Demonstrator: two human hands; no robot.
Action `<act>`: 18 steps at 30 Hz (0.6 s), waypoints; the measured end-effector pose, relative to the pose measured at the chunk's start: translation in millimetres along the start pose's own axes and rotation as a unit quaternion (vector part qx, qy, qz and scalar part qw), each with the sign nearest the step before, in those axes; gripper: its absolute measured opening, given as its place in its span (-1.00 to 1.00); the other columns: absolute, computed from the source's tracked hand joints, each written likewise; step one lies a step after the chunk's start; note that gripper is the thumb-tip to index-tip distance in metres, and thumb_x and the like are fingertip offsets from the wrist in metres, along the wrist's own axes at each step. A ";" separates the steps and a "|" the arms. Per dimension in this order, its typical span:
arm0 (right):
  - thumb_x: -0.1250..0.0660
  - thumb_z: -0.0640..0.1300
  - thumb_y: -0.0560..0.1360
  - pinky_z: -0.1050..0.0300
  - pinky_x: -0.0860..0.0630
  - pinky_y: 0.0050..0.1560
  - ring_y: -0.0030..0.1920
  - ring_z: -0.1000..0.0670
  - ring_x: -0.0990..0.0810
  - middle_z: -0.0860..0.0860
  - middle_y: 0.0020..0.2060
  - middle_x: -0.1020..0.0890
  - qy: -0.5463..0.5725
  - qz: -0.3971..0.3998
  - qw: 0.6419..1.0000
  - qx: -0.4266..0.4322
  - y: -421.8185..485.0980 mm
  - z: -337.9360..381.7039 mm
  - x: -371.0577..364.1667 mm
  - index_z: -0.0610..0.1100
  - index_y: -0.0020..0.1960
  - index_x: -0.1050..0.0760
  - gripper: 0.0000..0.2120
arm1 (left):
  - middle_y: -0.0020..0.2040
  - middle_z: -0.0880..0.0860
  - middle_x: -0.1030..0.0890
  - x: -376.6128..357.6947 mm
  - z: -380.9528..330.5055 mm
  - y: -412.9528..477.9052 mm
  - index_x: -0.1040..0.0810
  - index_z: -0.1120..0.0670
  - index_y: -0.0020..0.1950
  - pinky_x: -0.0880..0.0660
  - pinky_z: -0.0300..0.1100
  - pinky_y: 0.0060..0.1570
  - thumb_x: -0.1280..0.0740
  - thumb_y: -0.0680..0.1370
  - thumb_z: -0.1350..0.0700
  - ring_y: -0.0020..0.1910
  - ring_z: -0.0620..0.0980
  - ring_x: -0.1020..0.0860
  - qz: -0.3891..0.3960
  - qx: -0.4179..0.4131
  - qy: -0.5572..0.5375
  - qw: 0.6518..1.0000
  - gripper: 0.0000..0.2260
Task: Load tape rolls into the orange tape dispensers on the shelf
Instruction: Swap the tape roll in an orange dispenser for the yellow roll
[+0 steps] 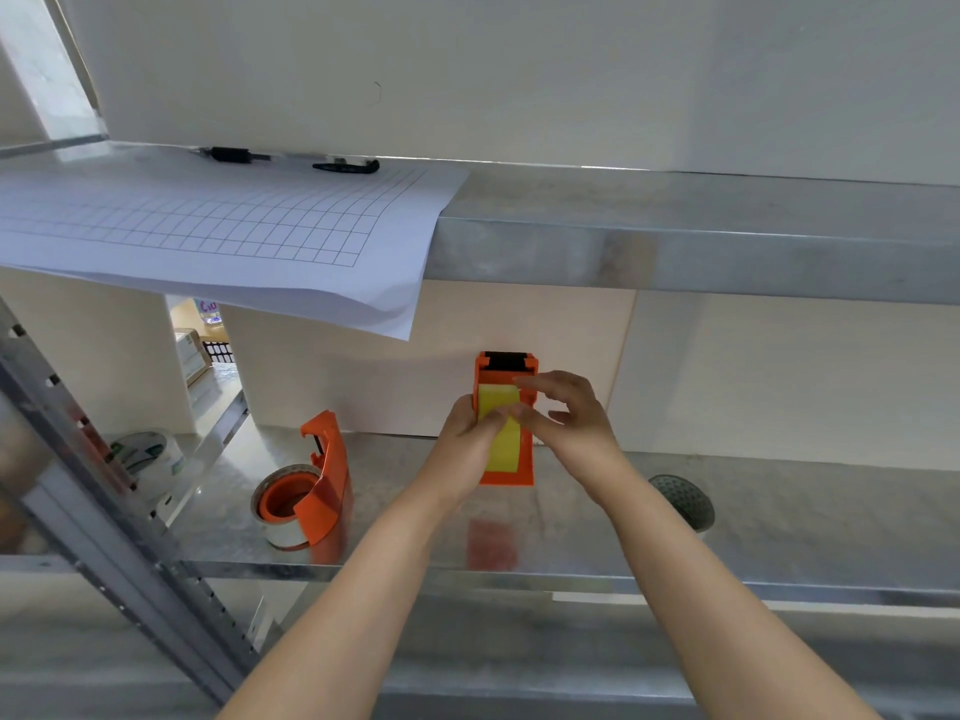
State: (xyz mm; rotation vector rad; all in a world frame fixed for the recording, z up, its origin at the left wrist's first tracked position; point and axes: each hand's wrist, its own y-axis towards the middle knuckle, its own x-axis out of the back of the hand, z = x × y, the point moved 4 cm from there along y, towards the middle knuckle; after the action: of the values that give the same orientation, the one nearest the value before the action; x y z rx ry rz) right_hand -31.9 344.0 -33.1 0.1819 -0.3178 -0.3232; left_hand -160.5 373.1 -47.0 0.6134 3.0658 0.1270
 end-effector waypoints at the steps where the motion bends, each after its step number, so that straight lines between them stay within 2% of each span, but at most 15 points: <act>1: -0.42 -0.10 0.40 0.41 -0.35 0.04 0.12 0.23 -0.44 0.15 0.07 -0.43 -0.016 0.005 1.000 0.022 0.9 1.7 1.1 0.19 -0.01 -0.54 -0.76 | -0.04 -0.06 -0.59 0.8 0.0 0.3 -0.45 -0.10 -0.01 -0.44 -0.50 -0.34 -0.18 0.58 0.08 -0.20 -0.33 -0.59 0.002 0.002 0.009 1.000 -0.90; 4: -0.40 -0.20 0.41 0.52 -0.33 0.01 0.09 0.25 -0.45 0.17 0.00 -0.48 -0.041 -0.012 0.997 0.069 4.3 4.8 3.2 0.10 -0.06 -0.58 -0.79 | -0.03 -0.05 -0.57 -0.2 1.3 -1.0 -0.46 -0.11 -0.03 -0.46 -0.43 -0.26 -0.17 0.58 0.08 -0.16 -0.32 -0.56 0.023 0.000 0.036 0.999 -0.89; 7: -0.39 -0.24 0.43 0.50 -0.38 0.00 0.02 0.21 -0.52 0.12 -0.09 -0.57 -0.023 -0.029 0.996 0.081 7.0 3.6 2.6 -0.05 -0.12 -0.60 -0.89 | 0.00 0.00 -0.56 -2.0 5.5 -3.6 -0.46 -0.05 0.02 -0.44 -0.51 -0.26 -0.17 0.57 0.10 -0.16 -0.35 -0.54 0.030 0.006 0.042 0.999 -0.89; 10: -0.37 -0.19 0.45 0.33 -0.46 -0.02 -0.08 0.10 -0.58 0.05 -0.16 -0.63 0.001 -0.028 0.999 0.044 10.8 0.1 -0.4 -0.08 -0.15 -0.59 -0.95 | 0.08 0.08 -0.57 -2.2 11.1 -5.1 -0.44 0.06 0.13 -0.46 -0.30 -0.15 -0.17 0.57 0.09 -0.02 -0.13 -0.56 0.027 0.032 0.040 0.998 -0.83; 13: -0.36 -0.15 0.45 0.19 -0.50 -0.11 -0.20 0.08 -0.59 0.02 -0.24 -0.65 0.019 -0.036 0.999 0.003 15.5 -1.5 -2.5 -0.12 -0.20 -0.60 -0.92 | 0.05 0.09 -0.59 -0.9 13.3 -8.0 -0.45 0.07 0.13 -0.46 -0.24 -0.13 -0.19 0.56 0.07 -0.04 -0.06 -0.57 0.017 0.048 0.030 0.998 -0.82; 15: -0.34 -0.17 0.46 0.21 -0.50 -0.15 -0.22 0.08 -0.59 0.02 -0.25 -0.65 0.013 -0.038 0.999 -0.003 18.0 -1.8 -5.2 -0.13 -0.20 -0.60 -0.90 | -0.01 0.10 -0.60 -0.1 16.1 -9.7 -0.47 0.05 0.06 -0.51 -0.17 -0.11 -0.21 0.54 0.08 -0.07 -0.03 -0.59 0.003 0.057 0.011 0.998 -0.86; 18: -0.32 -0.20 0.45 0.36 -0.44 -0.25 -0.26 0.09 -0.56 0.01 -0.26 -0.64 -0.012 -0.042 0.999 0.009 19.3 -1.1 -11.2 -0.17 -0.21 -0.59 -0.90 | -0.10 0.19 -0.60 0.2 20.4 -12.3 -0.48 0.08 -0.03 -0.54 0.06 -0.03 -0.26 0.50 0.12 -0.12 0.16 -0.60 -0.029 0.086 -0.060 0.994 -0.91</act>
State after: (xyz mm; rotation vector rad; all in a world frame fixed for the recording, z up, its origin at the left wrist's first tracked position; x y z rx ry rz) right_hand -36.2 366.0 -32.8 0.2102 -0.3382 -0.4062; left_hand -164.8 363.4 -68.4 0.5154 2.9943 -0.1699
